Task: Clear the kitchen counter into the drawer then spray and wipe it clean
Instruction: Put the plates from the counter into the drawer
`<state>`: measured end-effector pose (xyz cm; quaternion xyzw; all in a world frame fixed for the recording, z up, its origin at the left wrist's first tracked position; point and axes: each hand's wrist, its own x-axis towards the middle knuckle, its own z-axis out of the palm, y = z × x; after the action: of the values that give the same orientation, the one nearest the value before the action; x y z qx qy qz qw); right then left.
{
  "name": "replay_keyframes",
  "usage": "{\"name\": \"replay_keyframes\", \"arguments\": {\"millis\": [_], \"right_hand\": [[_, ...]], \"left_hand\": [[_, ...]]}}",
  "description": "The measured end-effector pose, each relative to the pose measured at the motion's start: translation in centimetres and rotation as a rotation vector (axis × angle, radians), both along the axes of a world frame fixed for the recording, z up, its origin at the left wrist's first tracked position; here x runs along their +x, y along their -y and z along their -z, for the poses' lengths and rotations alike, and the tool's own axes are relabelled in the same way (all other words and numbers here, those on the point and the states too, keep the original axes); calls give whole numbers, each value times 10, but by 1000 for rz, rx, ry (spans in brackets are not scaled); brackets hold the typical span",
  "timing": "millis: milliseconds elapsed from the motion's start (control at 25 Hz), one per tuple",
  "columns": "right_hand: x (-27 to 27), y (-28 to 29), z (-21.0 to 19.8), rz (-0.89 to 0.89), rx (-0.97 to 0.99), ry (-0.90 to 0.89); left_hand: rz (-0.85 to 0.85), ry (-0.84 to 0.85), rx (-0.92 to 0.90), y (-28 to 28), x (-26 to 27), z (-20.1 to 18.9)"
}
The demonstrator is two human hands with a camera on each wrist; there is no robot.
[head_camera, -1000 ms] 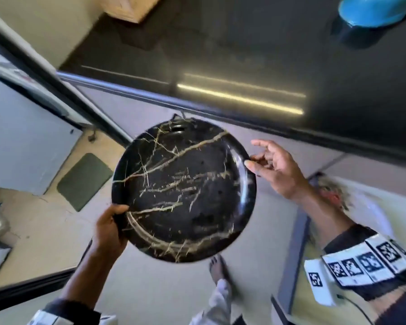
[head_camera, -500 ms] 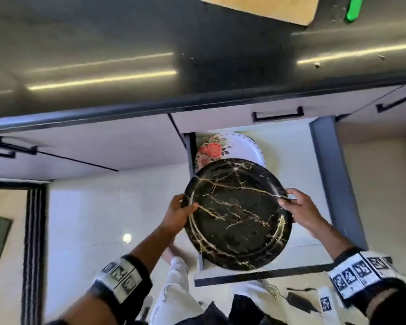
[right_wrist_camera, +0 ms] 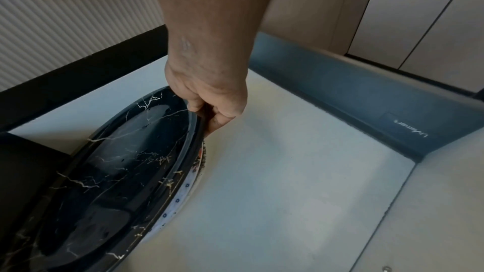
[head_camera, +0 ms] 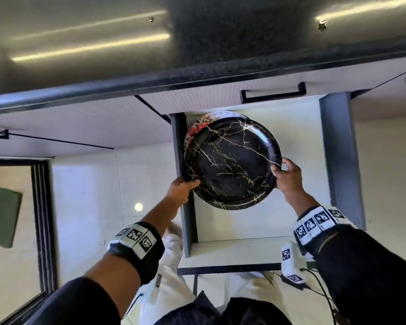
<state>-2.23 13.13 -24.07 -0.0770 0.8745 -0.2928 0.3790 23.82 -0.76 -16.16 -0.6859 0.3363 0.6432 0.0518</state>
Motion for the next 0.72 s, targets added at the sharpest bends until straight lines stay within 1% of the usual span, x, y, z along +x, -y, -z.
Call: {"name": "replay_keyframes", "arguments": {"millis": [160, 280, 360, 440, 520, 600, 640, 680, 720], "right_hand": [[2, 21, 14, -18, -22, 8], [1, 25, 31, 60, -64, 55], [1, 26, 36, 49, -68, 55], [1, 28, 37, -16, -34, 88], [1, 31, 31, -77, 13, 133], [2, 39, 19, -146, 100, 114], [2, 44, 4, -191, 120, 74], [3, 50, -10, -229, 100, 13], [3, 57, -27, -241, 33, -51]], "left_hand": [[-8, -19, -17, -1, 6, -5], [0, -46, -44, -4, 3, -7], [36, -36, -61, -5, 4, -7], [132, -6, -97, -7, 5, -9], [259, 24, -189, -8, 7, -15], [341, 6, -302, -6, 8, -23], [374, -20, -363, -4, 7, -29], [405, -48, -428, 0, 5, -37], [429, -78, -499, 4, 1, -47]]}}
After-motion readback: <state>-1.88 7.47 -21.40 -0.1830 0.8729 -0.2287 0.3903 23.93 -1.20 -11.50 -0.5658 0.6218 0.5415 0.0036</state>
